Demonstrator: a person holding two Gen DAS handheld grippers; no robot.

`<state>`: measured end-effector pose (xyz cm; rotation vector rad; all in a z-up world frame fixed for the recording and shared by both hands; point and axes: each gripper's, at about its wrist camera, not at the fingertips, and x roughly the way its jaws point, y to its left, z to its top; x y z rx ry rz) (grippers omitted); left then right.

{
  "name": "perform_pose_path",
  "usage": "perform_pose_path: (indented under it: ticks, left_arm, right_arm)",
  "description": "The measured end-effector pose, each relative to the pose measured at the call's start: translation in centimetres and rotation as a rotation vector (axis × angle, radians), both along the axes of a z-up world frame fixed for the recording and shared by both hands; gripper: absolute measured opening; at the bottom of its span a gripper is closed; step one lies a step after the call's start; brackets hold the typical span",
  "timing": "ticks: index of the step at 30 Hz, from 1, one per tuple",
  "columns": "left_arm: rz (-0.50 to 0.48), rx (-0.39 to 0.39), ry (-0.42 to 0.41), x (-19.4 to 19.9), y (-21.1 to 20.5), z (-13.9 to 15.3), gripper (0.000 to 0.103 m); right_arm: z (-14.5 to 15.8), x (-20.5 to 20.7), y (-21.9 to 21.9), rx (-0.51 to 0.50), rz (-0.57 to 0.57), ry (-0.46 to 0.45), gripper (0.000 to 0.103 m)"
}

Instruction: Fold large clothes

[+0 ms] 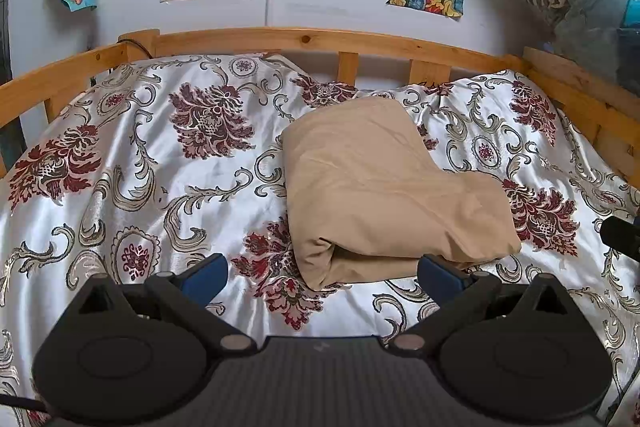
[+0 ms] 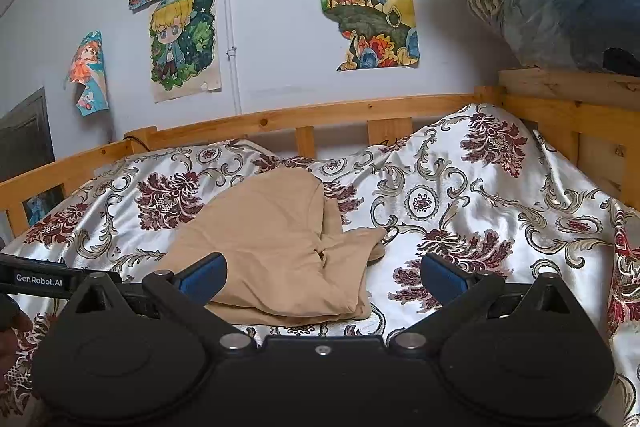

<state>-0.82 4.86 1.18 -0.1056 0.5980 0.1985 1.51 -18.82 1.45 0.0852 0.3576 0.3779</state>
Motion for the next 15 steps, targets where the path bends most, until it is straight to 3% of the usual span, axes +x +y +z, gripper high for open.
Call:
perform_pose_path:
  ticks: [8,15]
  left_arm:
    - [-0.005,0.002,0.008,0.04,0.00,0.07,0.102]
    - [0.011,0.074,0.059,0.56,-0.30,0.10,0.102]
  right_arm:
    - [0.01,0.03,-0.09,0.002,0.002,0.001,0.102]
    - [0.05,0.03,-0.13,0.000,-0.003,-0.002,0.102]
